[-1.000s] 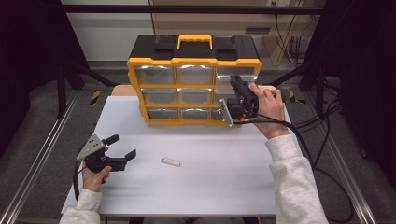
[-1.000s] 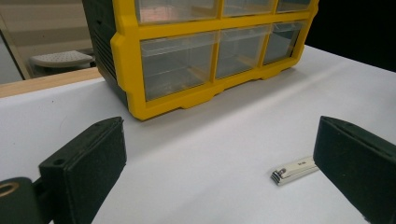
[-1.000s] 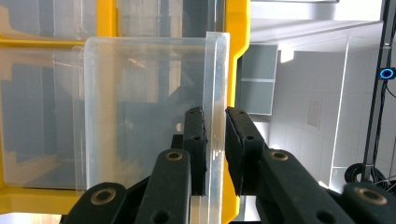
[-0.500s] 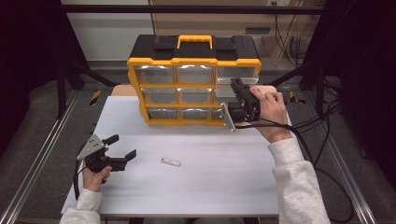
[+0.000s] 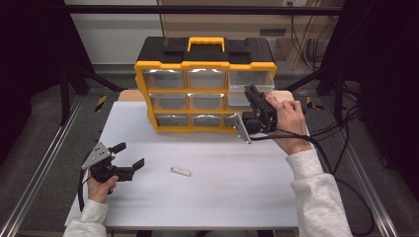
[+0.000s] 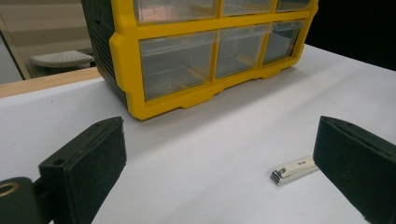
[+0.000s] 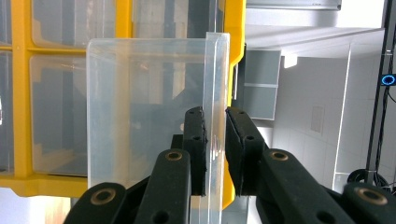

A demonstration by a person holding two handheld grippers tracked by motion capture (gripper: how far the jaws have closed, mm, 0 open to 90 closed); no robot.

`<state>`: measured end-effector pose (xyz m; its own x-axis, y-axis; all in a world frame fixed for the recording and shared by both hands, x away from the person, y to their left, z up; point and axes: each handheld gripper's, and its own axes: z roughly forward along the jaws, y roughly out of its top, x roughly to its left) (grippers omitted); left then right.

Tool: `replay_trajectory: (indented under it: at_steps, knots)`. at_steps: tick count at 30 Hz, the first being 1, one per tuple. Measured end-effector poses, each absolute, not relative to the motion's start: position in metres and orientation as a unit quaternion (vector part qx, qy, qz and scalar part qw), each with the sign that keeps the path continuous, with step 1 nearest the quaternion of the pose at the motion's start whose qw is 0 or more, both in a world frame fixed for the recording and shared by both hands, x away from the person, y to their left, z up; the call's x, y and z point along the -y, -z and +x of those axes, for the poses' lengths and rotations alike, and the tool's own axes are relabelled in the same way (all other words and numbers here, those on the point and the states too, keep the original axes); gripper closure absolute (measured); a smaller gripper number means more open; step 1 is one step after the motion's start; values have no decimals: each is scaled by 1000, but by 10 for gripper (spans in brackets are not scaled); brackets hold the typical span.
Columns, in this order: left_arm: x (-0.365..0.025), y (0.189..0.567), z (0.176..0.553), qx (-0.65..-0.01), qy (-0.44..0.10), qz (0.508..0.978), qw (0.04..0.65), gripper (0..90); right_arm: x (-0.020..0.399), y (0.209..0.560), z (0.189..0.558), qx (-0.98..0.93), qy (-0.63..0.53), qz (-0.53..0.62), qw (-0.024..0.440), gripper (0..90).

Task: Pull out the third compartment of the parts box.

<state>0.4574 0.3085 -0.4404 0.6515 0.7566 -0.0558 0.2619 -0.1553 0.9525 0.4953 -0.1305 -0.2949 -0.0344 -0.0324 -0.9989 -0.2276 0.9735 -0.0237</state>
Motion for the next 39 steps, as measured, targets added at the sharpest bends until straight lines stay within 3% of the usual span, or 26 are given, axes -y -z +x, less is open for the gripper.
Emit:
replay_trajectory:
  at_steps: [39]
  knots:
    - [-308,440,457,-351,-227,726,547,20,130,292,476,-724,-73,-93,680,787]
